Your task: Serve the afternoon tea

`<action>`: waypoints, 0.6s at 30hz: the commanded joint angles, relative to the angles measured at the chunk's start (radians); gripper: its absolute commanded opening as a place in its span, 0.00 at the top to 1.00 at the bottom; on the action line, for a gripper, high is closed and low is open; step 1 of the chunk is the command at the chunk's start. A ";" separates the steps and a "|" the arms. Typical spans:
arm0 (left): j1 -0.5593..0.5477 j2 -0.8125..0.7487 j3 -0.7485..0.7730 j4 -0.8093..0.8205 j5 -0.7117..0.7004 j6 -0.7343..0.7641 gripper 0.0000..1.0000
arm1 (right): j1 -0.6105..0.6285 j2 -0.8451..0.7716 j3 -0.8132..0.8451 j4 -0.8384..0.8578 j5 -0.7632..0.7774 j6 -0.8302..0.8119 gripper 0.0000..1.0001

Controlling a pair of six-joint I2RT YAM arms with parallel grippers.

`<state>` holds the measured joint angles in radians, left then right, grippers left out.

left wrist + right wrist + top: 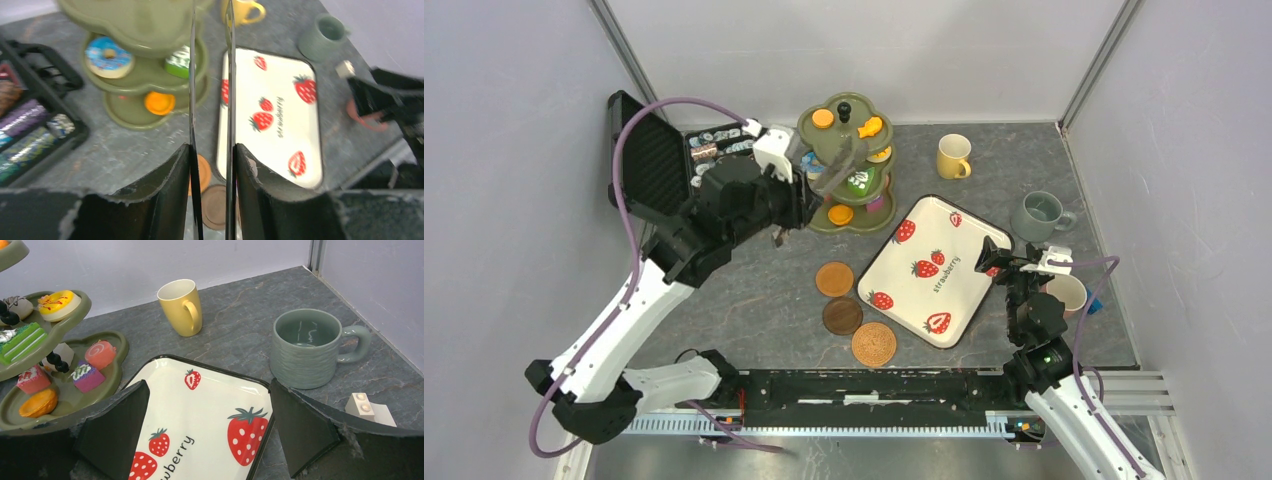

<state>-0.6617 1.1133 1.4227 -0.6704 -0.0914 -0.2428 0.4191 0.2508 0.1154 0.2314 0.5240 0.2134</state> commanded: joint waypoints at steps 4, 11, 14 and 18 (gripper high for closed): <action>-0.277 -0.071 -0.155 0.154 -0.085 -0.076 0.59 | 0.006 0.022 0.010 0.033 -0.011 0.009 0.02; -0.530 0.078 -0.307 0.391 -0.329 -0.176 0.59 | 0.005 0.033 0.005 0.040 -0.003 0.009 0.02; -0.623 0.201 -0.298 0.415 -0.485 -0.215 0.60 | 0.005 0.033 0.012 0.030 0.000 0.006 0.02; -0.671 0.327 -0.311 0.460 -0.589 -0.303 0.61 | 0.005 0.010 0.003 0.033 0.013 0.006 0.02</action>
<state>-1.2934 1.3705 1.1175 -0.3367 -0.4835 -0.4095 0.4191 0.2802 0.1154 0.2314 0.5243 0.2134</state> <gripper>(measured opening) 0.401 0.978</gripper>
